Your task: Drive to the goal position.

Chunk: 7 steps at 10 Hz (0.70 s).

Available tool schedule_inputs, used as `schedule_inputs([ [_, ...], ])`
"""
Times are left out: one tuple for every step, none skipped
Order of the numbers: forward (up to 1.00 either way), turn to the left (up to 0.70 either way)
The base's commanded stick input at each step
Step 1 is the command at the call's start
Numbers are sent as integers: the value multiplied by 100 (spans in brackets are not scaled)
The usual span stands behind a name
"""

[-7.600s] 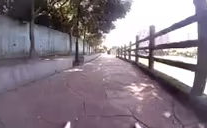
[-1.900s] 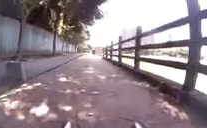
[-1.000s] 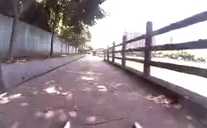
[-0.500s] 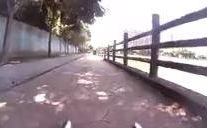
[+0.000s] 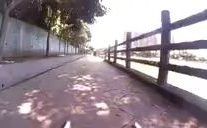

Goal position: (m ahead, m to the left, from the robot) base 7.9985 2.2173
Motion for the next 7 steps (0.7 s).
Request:
schedule_inputs([
  [70,0],
  [70,0],
  [70,0],
  [70,0],
  [70,0],
  [70,0],
  [70,0],
])
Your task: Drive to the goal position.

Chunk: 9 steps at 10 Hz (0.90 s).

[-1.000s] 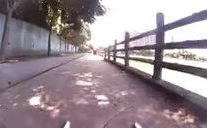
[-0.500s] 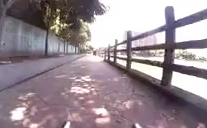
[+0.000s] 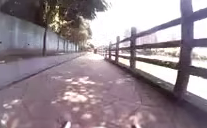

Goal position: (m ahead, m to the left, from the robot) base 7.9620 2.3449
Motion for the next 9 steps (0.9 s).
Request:
schedule_inputs([
  [70,0],
  [70,0],
  [70,0],
  [70,0],
  [70,0],
  [70,0],
  [70,0],
  [70,0],
  [70,0],
])
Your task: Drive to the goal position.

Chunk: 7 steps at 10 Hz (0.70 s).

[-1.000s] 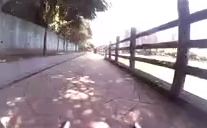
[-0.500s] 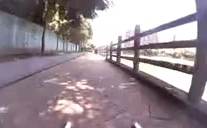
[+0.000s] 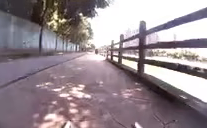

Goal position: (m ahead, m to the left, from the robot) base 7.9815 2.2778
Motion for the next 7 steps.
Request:
schedule_inputs([
  [70,0],
  [70,0],
  [70,0],
  [70,0],
  [70,29],
  [70,35],
  [70,27],
])
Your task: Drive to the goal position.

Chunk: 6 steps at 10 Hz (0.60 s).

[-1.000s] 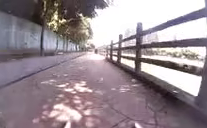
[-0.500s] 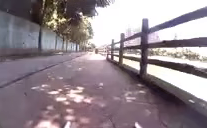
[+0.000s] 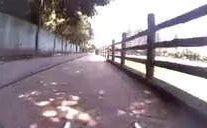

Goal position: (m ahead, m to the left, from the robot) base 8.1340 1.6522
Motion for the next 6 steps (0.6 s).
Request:
schedule_inputs([
  [70,0],
  [70,0],
  [70,0],
  [70,0],
  [70,0],
  [70,0],
])
